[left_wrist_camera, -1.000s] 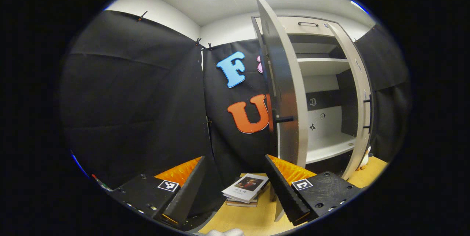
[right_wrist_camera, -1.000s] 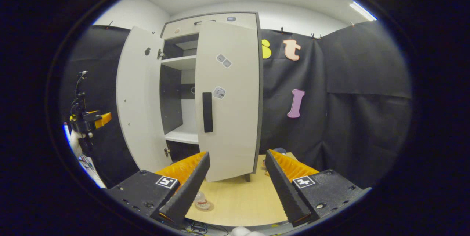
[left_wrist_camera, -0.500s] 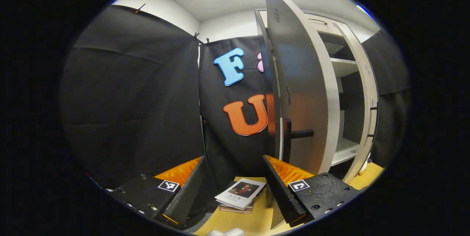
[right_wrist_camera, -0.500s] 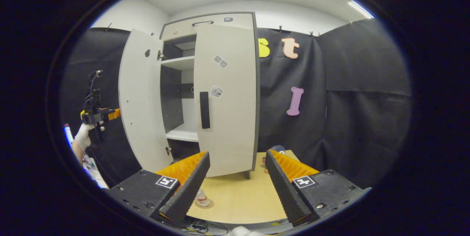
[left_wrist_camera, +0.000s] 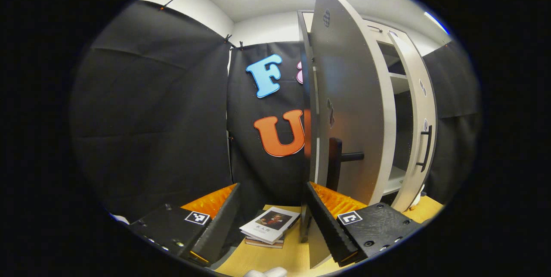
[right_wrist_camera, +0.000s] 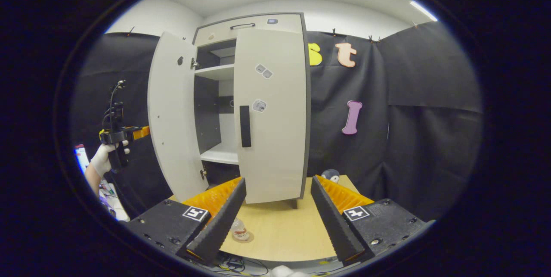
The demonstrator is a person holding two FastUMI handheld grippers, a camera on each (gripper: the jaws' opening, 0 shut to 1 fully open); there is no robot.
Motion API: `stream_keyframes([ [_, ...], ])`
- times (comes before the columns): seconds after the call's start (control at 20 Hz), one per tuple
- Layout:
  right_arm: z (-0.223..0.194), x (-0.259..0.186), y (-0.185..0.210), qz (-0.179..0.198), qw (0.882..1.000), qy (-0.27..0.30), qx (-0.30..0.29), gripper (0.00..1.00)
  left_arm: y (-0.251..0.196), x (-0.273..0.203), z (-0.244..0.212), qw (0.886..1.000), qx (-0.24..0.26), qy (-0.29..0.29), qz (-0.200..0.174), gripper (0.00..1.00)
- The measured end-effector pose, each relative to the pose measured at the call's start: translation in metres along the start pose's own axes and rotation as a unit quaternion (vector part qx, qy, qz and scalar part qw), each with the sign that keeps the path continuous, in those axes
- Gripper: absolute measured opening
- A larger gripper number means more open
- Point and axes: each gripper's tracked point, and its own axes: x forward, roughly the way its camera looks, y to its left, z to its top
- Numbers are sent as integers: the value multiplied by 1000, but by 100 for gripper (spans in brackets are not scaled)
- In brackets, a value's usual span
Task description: Grasp the bottle in the cabinet with the left hand and place it on the coaster, then close the right door with the right hand and the left door with the left hand.
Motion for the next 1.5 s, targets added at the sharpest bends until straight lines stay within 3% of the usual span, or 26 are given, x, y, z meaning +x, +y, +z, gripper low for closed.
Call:
stream_keyframes([
  [0.2,-2,-4,-7,-4,1000,1,3,99,-32,-2,2,1000,0,-2,-18,88],
  [0.3,-4,-6,-10,-7,1000,3,2,99,-52,-1,1,999,0,-4,-31,96],
  [0.35,-3,-9,-12,-8,1000,3,2,99,-61,-1,1,999,-1,-5,-38,92],
  [0.4,-3,-9,-14,-9,1000,2,3,99,-69,-1,2,999,-3,-5,-44,96],
  [0.45,-4,-11,-15,-11,1000,3,4,99,-80,-1,2,999,-4,-4,-50,92],
  [0.75,-1,-19,-25,-20,1000,-4,9,99,-139,15,5,997,6,2,-81,90],
  [0.8,0,-20,-26,-22,1000,-5,11,99,-145,18,6,996,10,3,-83,95],
  [1.5,8,-30,-20,-30,999,-22,4,99,-140,7,5,997,2,6,-74,96],
])
